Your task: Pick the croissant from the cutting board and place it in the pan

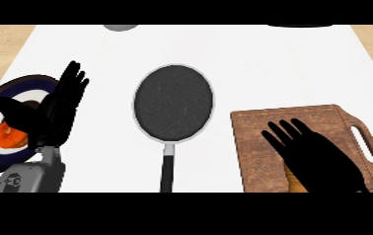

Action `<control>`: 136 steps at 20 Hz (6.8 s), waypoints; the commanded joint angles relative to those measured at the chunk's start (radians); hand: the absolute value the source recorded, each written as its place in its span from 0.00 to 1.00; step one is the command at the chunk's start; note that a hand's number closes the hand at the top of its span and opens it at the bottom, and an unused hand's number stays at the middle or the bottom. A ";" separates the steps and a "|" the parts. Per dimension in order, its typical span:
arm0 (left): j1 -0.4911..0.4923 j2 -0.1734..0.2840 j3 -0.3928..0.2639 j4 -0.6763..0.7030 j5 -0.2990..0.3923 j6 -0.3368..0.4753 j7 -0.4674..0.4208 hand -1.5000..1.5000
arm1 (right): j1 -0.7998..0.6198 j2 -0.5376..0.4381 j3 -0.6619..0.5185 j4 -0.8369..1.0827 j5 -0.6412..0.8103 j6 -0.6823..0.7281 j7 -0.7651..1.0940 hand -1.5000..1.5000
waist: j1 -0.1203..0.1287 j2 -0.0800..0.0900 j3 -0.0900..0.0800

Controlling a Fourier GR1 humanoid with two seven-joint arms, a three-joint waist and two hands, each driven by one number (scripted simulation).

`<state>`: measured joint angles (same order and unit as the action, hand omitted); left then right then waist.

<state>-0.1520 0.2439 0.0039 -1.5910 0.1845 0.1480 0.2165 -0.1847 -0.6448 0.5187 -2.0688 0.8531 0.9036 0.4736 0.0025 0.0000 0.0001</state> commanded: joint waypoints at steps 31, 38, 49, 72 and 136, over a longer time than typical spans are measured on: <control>-0.002 -0.075 0.059 0.057 -0.086 -0.058 -0.053 0.50 | 0.018 0.156 -0.001 0.499 0.347 -0.321 -0.463 1.00 | 0.001 0.001 0.000; -0.058 -0.042 0.101 0.056 -0.048 -0.084 0.011 0.50 | 0.090 0.209 -0.011 0.482 0.370 -0.384 -0.451 1.00 | -0.007 0.001 0.000; -0.027 -0.067 0.055 0.005 -0.069 -0.081 0.026 0.50 | 0.000 0.635 0.054 0.354 0.429 -0.452 0.016 1.00 | 0.043 -0.002 -0.002; -0.110 -0.109 0.002 0.065 -0.091 -0.080 0.036 0.50 | -0.692 0.644 0.182 0.504 0.401 -0.682 0.878 1.00 | 0.108 0.005 -0.005; 0.013 -0.059 0.124 0.001 -0.064 -0.104 0.004 0.50 | 0.324 0.292 0.154 0.091 -0.453 -1.844 -0.133 0.00 | -0.009 -0.001 0.000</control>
<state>-0.1476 0.1727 0.1093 -1.6061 0.1097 0.0662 0.2363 0.0047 -0.2943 0.6529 -1.8897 0.4504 -0.9185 0.4643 -0.0173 -0.0045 0.0008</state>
